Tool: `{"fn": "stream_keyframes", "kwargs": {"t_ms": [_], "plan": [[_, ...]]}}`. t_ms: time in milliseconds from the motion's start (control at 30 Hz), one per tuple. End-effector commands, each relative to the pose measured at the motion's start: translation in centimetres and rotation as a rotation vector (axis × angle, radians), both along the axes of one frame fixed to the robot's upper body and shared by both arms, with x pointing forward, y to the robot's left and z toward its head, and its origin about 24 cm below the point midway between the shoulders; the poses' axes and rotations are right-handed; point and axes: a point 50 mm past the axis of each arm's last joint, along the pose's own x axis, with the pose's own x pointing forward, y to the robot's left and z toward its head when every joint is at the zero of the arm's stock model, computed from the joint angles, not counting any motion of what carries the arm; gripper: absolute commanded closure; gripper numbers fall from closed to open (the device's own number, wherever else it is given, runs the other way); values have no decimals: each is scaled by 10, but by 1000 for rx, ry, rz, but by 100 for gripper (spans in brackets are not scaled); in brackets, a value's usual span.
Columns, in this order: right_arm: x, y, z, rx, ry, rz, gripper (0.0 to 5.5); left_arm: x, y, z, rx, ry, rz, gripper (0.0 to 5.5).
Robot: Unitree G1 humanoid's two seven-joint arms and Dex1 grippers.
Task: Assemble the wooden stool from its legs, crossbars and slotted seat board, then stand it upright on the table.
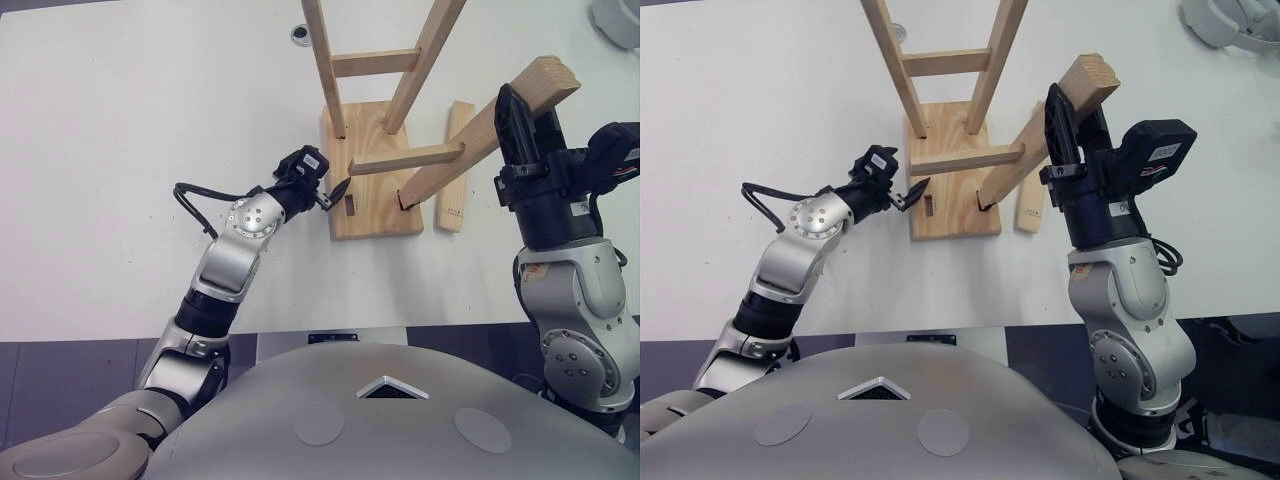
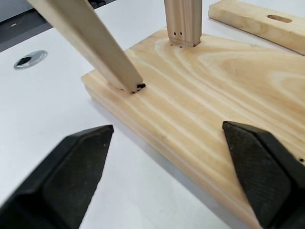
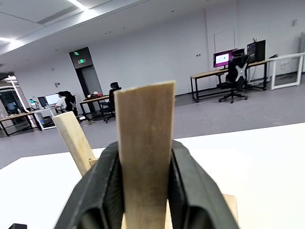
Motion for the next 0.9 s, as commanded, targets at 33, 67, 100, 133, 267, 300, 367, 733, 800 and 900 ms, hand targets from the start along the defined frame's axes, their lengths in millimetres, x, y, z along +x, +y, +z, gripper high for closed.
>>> {"fn": "stream_keyframes", "kwargs": {"t_ms": [33,67,100,133,267,300,367,733,800,900], "plan": [[-2,-8,-10,-46,57,-107,445,-6,2,-5,-12,62,23,129],[-3,-9,-11,-45,61,-117,445,-5,3,-5,-14,64,33,129],[-3,-9,-12,-46,64,-125,445,-4,3,-4,-17,64,43,129],[-3,-9,-13,-47,66,-134,445,-3,3,-4,-23,65,60,129],[-3,-8,-23,-61,102,-84,445,2,6,-4,-35,61,114,129],[-3,-7,-26,-69,109,-62,445,3,6,-4,-37,60,115,129],[-3,-12,-33,-99,117,-39,445,6,5,-2,-45,51,115,129],[-22,-32,-90,-163,319,-47,445,10,28,28,-80,-14,162,129],[-22,-31,-93,-174,354,-27,445,10,30,32,-77,-20,161,129],[-18,-28,-92,-172,408,12,445,10,29,35,-80,-27,158,129]]}}
